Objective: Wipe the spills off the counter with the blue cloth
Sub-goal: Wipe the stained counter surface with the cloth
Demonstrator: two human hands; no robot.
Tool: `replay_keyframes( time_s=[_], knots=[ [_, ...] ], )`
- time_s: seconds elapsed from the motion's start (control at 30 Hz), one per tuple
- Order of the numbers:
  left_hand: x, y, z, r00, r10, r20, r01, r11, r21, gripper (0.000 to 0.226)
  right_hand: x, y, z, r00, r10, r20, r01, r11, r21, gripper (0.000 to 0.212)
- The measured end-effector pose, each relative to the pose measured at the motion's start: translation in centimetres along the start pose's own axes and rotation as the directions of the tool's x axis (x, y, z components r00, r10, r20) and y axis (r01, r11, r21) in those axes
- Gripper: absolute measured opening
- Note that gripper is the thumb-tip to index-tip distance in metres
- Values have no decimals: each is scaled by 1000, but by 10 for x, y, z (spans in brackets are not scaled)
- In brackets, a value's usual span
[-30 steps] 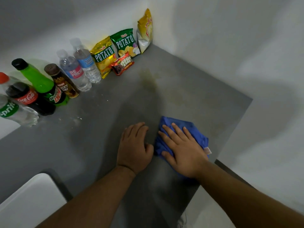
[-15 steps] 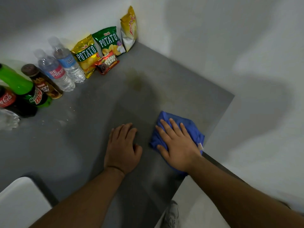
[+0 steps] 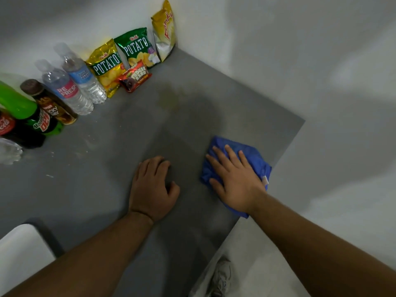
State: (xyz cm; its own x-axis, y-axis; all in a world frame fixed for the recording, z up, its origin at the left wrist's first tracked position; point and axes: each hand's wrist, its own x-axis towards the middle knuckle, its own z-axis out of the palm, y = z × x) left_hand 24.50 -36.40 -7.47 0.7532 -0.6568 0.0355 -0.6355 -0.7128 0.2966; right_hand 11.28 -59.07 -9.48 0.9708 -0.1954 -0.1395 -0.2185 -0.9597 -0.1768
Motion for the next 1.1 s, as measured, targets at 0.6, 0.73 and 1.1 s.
replay_keyframes(
  time_s=[0.6,0.73,1.1],
  knots=[
    [22,51,2,999,39,11,-38,999,-38,53,-29,27,-13,982,-187,-12,188,982,38,65],
    [27,49,4,999,46,17,-46,998,-38,53,-16,72,-24,977,-213,23,214,977,-21,67],
    [29,44,3,998,50,28,-49,999,-23,54,-6,31,-18,984,-177,-11,177,984,34,68]
  ],
)
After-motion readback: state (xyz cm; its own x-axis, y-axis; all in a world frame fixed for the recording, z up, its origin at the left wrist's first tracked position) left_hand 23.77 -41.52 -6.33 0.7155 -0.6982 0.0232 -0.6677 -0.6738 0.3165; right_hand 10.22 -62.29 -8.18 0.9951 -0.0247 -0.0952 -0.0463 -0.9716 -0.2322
